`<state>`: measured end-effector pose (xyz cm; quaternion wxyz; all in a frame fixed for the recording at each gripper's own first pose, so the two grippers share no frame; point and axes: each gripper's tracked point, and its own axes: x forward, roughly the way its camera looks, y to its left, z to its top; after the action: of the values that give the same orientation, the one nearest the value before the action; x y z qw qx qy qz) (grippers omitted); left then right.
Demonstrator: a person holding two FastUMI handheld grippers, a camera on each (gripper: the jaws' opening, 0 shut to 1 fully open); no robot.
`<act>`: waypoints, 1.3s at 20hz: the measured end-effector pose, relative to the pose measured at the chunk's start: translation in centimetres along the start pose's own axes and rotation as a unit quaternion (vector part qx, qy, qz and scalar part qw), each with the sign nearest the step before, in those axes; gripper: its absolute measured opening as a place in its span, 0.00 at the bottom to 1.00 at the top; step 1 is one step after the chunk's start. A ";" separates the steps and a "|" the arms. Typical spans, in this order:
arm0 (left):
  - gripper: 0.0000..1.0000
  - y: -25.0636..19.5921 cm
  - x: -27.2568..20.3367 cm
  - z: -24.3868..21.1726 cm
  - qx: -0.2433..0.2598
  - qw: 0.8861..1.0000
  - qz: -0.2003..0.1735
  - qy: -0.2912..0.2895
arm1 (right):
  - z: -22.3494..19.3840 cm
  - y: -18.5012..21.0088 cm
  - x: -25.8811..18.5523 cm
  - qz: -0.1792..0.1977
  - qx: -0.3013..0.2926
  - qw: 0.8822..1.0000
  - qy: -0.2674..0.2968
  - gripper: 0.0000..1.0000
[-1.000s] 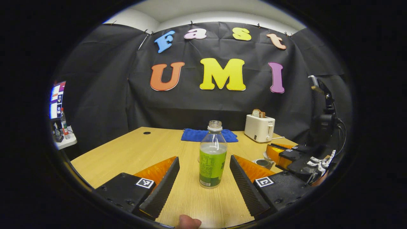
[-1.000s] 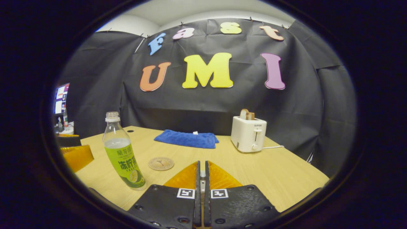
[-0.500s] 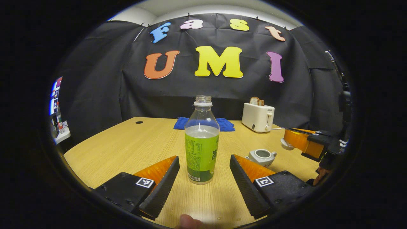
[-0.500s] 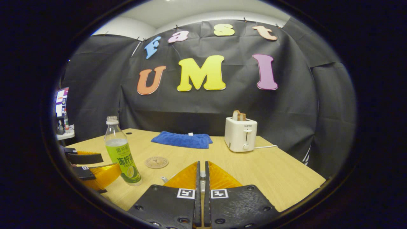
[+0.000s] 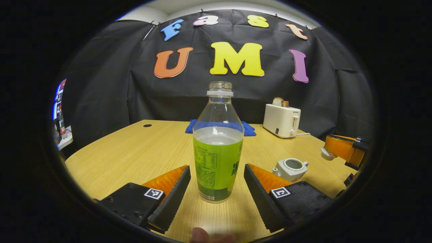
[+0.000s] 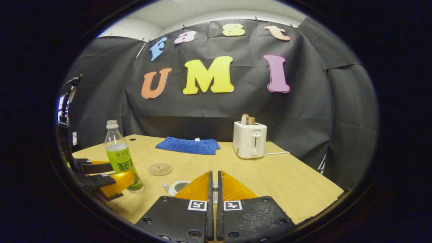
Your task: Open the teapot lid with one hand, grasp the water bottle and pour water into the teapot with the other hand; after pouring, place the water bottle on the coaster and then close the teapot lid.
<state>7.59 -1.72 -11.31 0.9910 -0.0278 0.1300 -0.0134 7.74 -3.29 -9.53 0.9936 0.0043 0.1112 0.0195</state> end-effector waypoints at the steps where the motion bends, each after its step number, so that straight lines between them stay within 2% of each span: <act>1: 1.00 0.0 0.1 -0.1 0.003 1.000 -0.001 0.001 | -0.1 -0.1 0.0 0.000 0.001 1.000 0.000 0.03; 4: 0.98 0.3 1.2 -0.2 0.012 1.000 0.005 0.002 | 0.0 0.0 0.0 0.003 -0.001 1.000 -0.001 0.03; 7: 0.84 0.3 1.4 -0.3 0.014 1.000 0.005 0.001 | -0.1 0.1 -0.2 0.007 0.000 1.000 -0.002 0.03; 10: 0.80 0.1 1.2 -0.2 0.029 1.000 0.007 0.007 | 0.1 -0.1 -0.4 0.010 -0.003 1.000 -0.005 0.03; 13: 0.78 0.4 1.0 0.3 0.075 0.997 0.016 0.018 | 0.3 -0.8 -0.8 0.009 0.005 1.000 -0.009 0.03; 16: 0.76 1.2 0.6 1.9 0.142 0.989 0.039 0.019 | 0.3 -1.6 -1.2 0.009 0.012 1.000 -0.011 0.03; 19: 0.76 1.8 0.0 4.0 0.231 0.971 0.060 0.009 | 0.0 -2.3 -1.5 0.010 0.014 1.000 -0.010 0.03; 23: 0.75 2.7 -0.1 5.3 0.352 0.932 0.080 0.016 | -0.5 -3.5 -2.0 0.007 0.013 1.000 -0.007 0.03; 26: 0.75 3.9 -0.1 6.2 0.431 0.896 0.099 0.022 | -0.7 -4.6 -2.4 0.001 0.015 1.000 -0.006 0.03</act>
<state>9.14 2.46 -5.48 0.8988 0.4159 0.1355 0.0299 5.43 -8.01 -9.78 0.9941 0.0193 0.1052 0.0184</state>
